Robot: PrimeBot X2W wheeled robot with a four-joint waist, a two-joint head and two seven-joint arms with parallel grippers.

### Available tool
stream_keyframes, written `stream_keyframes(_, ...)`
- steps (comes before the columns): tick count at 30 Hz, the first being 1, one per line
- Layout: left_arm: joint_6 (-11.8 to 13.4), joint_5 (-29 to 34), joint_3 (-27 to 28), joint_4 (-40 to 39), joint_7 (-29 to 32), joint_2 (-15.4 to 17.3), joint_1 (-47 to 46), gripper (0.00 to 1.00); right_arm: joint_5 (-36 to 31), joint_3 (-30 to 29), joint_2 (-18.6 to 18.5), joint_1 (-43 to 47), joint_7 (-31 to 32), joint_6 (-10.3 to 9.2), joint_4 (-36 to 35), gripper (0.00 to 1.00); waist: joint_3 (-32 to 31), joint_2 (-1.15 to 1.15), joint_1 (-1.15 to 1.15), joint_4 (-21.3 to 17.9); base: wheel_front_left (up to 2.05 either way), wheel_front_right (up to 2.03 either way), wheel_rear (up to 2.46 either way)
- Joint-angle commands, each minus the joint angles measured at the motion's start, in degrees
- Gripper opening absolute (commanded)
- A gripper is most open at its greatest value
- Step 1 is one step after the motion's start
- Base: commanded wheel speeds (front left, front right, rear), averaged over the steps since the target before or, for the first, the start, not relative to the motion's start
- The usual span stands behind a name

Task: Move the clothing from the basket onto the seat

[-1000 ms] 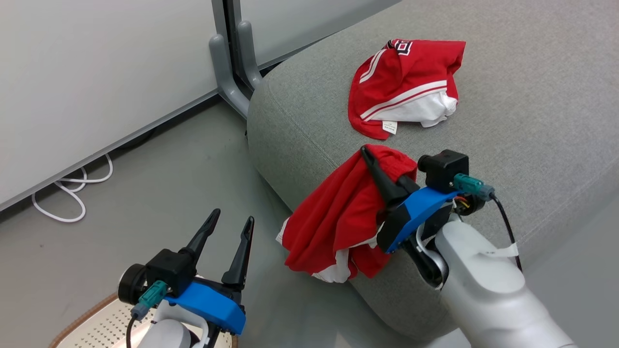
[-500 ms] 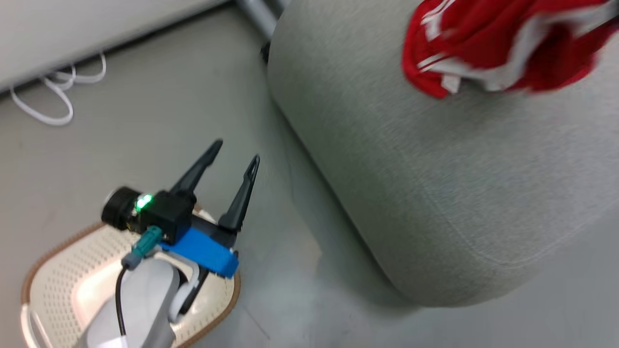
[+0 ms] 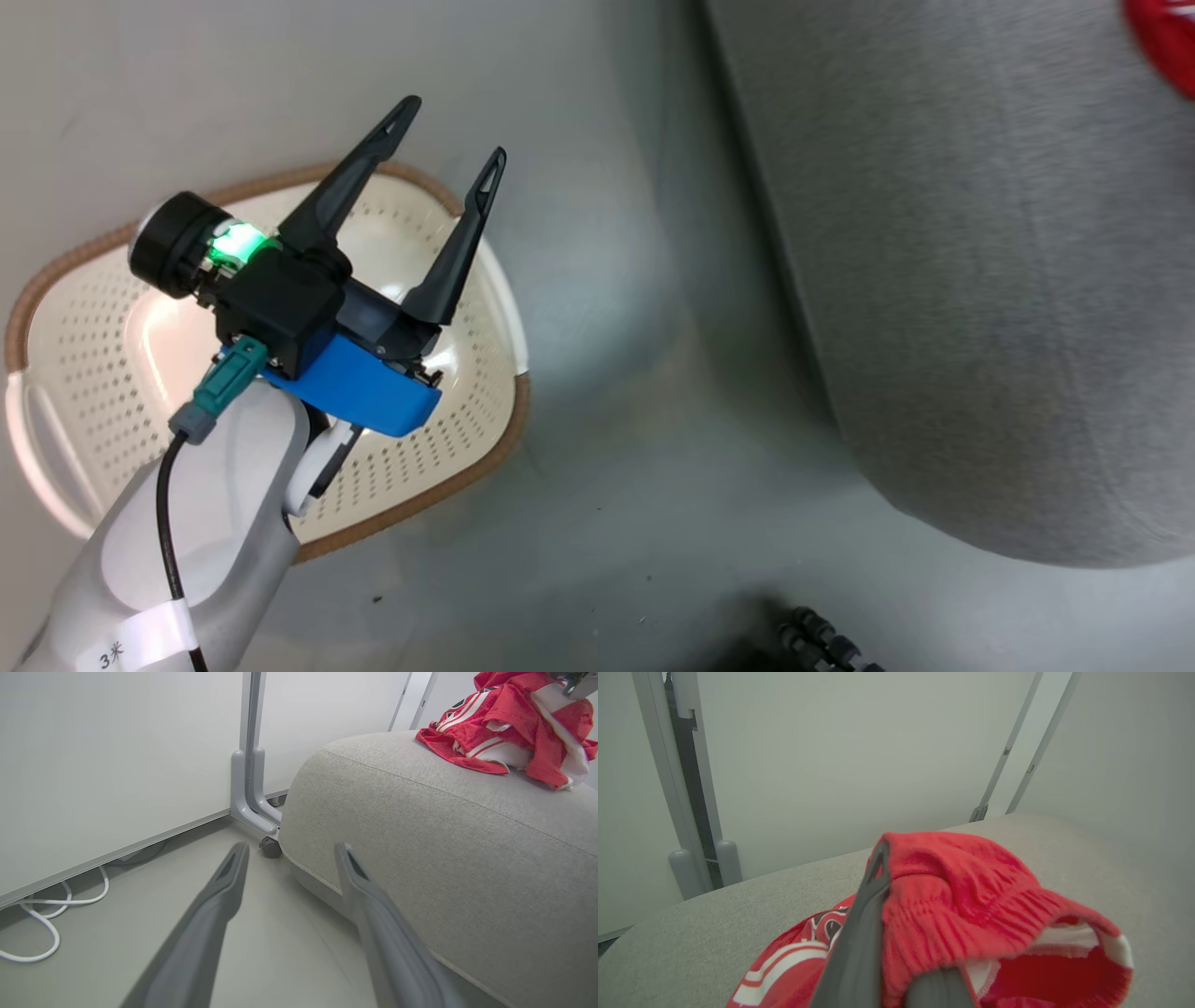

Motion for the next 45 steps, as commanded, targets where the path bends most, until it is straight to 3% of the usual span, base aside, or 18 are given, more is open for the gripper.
stream_keyframes(1,0.0,0.32,0.36,-0.41,-0.16,0.07,-1.1,1.0,-0.78,-0.52,-0.22,0.3,-0.63,0.01,0.32,0.0,3.52,0.0,-0.02,3.38,0.0,0.0,0.0)
stream_keyframes(3,0.0,0.19,0.63,-0.61,-0.17,-0.35,-0.95,1.0,-1.45,-1.23,0.35,0.8,-1.22,0.01,1.78,0.0,3.49,0.0,-0.02,3.7,0.0,0.0,0.0)
stream_keyframes(5,0.0,0.03,0.58,-0.37,-0.17,-0.62,-0.63,1.0,-2.4,-1.58,0.43,1.02,-1.71,0.01,2.82,0.35,3.02,0.0,-0.02,4.04,0.0,0.0,0.0)
stream_keyframes(6,0.0,-0.12,0.59,-0.19,-0.17,-0.8,-0.48,1.0,-2.88,-1.68,0.31,1.04,-1.91,0.01,3.11,0.82,2.7,0.0,-0.02,4.21,0.0,0.0,0.0)
stream_keyframes(7,0.0,-0.36,0.62,-0.15,-0.17,-1.06,-0.38,1.0,-3.26,-1.69,0.22,0.96,-2.0,0.01,3.38,1.0,2.38,0.0,-0.02,4.34,0.0,0.0,0.0)
stream_keyframes(16,0.0,-2.84,0.19,1.64,-0.16,-3.95,1.52,1.0,-5.47,1.5,-0.36,2.77,-2.35,0.01,5.81,1.0,-4.37,0.0,-0.02,5.53,0.0,0.0,0.0)
stream_keyframes(28,0.0,-8.03,5.63,7.0,-0.16,-9.9,14.57,1.0,-6.68,9.77,3.52,18.89,-2.42,0.01,3.05,1.0,-28.15,0.0,-0.02,7.47,0.0,0.0,0.0)
stream_keyframes(35,0.0,-7.17,11.08,9.81,-0.17,-12.48,22.54,1.0,-3.43,14.3,6.99,31.67,-1.99,0.01,-4.34,1.0,-38.69,0.0,-0.02,9.32,0.0,0.0,0.0)
stream_keyframes(45,0.01,-4.63,17.96,12.5,-0.16,-14.19,28.78,1.0,-1.95,17.41,13.27,48.59,1.29,0.01,-21.65,1.0,-45.26,0.0,-0.02,13.3,0.0,0.0,0.0)
